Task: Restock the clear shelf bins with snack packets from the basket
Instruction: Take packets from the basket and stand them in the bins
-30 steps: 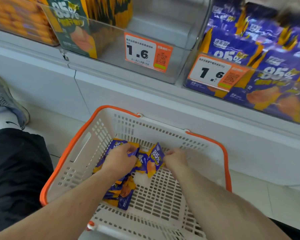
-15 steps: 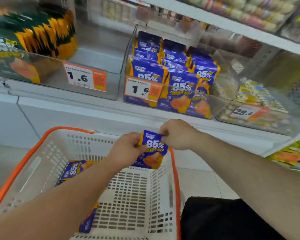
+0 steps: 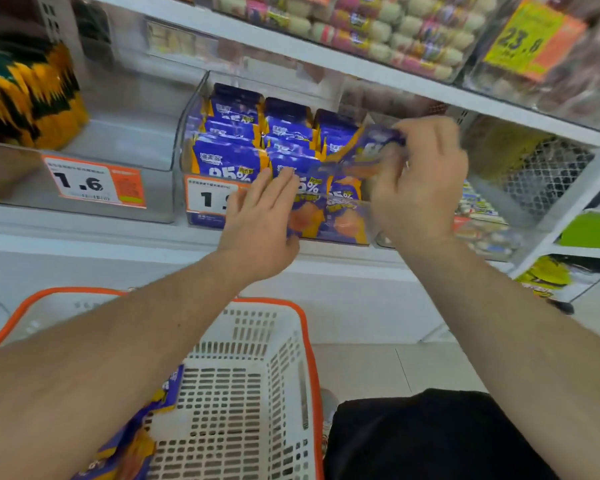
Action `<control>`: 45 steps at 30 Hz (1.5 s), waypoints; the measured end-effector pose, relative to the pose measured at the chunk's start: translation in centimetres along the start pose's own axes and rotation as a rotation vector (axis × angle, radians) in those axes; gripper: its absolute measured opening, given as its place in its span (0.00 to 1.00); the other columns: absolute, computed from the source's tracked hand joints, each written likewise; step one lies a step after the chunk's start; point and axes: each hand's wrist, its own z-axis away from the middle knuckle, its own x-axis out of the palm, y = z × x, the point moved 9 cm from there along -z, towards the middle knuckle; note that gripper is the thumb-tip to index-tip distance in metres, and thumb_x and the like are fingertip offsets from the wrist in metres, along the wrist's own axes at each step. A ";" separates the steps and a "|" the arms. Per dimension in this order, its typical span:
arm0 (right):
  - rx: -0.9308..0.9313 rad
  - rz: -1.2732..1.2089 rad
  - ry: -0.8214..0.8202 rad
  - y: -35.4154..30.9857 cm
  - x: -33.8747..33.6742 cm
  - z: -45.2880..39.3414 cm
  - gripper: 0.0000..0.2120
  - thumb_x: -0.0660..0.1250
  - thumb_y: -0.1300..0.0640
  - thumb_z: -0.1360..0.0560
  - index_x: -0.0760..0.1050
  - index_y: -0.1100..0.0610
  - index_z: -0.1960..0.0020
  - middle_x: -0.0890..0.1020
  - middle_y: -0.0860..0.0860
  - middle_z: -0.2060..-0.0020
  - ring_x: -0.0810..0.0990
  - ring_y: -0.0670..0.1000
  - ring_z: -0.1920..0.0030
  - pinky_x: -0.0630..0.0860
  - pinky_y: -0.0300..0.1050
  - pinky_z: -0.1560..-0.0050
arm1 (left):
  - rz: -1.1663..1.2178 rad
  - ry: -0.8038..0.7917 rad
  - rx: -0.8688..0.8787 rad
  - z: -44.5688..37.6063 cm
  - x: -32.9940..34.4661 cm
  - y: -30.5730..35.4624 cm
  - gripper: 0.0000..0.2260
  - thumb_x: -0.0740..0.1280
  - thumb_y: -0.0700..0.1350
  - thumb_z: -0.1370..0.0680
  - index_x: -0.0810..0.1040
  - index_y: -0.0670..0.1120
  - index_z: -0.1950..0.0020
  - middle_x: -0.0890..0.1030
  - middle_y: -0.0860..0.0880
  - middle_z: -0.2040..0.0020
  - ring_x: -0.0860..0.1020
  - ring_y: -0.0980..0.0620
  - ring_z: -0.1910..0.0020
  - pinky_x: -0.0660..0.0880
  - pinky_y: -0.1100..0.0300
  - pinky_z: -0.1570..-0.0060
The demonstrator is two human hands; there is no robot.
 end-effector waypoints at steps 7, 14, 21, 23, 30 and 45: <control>0.130 0.236 -0.186 5.0 3.9 -2.5 0.15 0.58 0.57 0.27 0.78 0.59 0.45 0.77 0.61 0.47 0.76 0.64 0.48 0.69 0.55 0.53 | -0.159 0.001 0.035 0.6 1.2 -0.4 0.40 0.68 0.47 0.26 0.50 0.48 0.19 0.51 0.52 0.20 0.46 0.49 0.21 0.45 0.48 0.26; 0.170 0.411 -0.835 6.7 12.8 -0.6 0.18 0.62 0.61 0.26 0.76 0.57 0.37 0.75 0.61 0.40 0.75 0.64 0.41 0.73 0.53 0.46 | -0.157 -0.029 0.011 0.6 1.2 -0.3 0.40 0.67 0.47 0.25 0.46 0.49 0.19 0.48 0.53 0.20 0.43 0.50 0.21 0.43 0.49 0.25; 0.319 0.340 -0.858 8.1 15.2 0.7 0.20 0.62 0.63 0.27 0.75 0.58 0.36 0.74 0.59 0.37 0.75 0.61 0.39 0.74 0.52 0.44 | -0.159 -0.059 0.016 0.6 1.5 -0.4 0.41 0.66 0.48 0.24 0.42 0.49 0.20 0.43 0.53 0.19 0.38 0.50 0.22 0.37 0.50 0.26; 0.320 0.187 -0.544 6.9 12.9 -0.6 0.18 0.60 0.63 0.27 0.76 0.58 0.38 0.74 0.58 0.38 0.75 0.60 0.41 0.73 0.51 0.44 | -0.139 -0.036 0.046 1.0 1.4 -0.6 0.42 0.66 0.48 0.25 0.42 0.48 0.20 0.41 0.52 0.19 0.37 0.49 0.22 0.35 0.50 0.27; -0.138 -0.349 -0.265 -7.1 11.4 6.3 0.07 0.62 0.64 0.30 0.78 0.63 0.59 0.78 0.59 0.63 0.76 0.58 0.61 0.74 0.50 0.62 | 0.056 -0.259 -0.094 8.3 5.9 -5.4 0.41 0.64 0.48 0.24 0.39 0.50 0.20 0.29 0.58 0.26 0.27 0.58 0.28 0.29 0.51 0.29; 0.819 -0.302 -1.677 -15.4 28.5 43.1 0.06 0.62 0.62 0.25 0.78 0.60 0.56 0.79 0.56 0.61 0.78 0.57 0.57 0.75 0.49 0.58 | 0.275 -0.612 -0.803 27.2 12.0 -24.7 0.31 0.63 0.45 0.21 0.54 0.56 0.21 0.54 0.54 0.20 0.48 0.54 0.21 0.48 0.46 0.25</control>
